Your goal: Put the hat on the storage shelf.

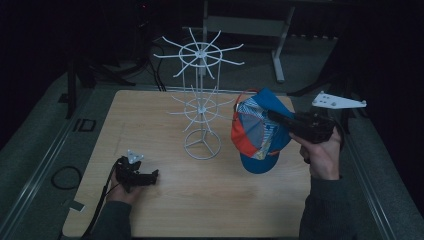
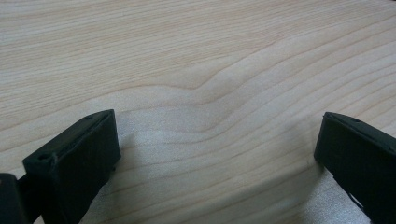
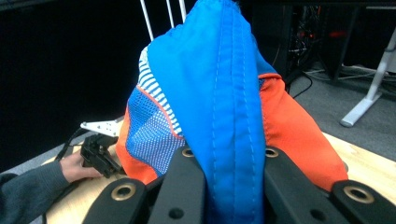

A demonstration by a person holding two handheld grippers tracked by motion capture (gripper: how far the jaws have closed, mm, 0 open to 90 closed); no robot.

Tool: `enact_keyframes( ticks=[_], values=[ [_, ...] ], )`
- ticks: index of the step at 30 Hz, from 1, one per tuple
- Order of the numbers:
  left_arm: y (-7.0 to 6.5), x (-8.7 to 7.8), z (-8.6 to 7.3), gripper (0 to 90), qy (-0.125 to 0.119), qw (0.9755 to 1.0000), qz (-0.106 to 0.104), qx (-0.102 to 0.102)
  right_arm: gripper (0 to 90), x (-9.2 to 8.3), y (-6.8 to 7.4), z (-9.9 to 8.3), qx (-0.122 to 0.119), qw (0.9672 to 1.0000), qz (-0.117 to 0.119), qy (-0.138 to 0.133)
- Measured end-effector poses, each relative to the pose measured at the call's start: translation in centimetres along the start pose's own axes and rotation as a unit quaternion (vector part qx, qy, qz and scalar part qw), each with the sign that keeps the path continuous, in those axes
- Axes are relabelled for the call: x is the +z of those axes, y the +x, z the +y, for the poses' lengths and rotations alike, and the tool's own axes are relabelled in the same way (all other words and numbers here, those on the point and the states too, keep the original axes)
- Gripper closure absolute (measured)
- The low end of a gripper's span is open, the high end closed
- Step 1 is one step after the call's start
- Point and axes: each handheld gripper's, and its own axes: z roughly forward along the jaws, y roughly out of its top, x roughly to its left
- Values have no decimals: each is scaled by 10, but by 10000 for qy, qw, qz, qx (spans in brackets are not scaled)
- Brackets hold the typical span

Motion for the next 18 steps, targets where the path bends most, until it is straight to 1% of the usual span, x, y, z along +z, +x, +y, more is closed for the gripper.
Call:
enact_keyframes(
  ticks=[7, 14, 18],
  values=[
    [0, 0, 0, 2, -2, 10000, 0, -2, 873, 0, 1, 7, -39, 9999, 80, -96],
    [0, 0, 0, 2, -3, 10000, -2, -5, 873, -1, 3, 14, -80, 9998, 97, -130],
    [0, 0, 0, 2, -1, 10000, -1, -2, 872, -3, 3, 20, -104, 9997, 115, -196]
  ],
)
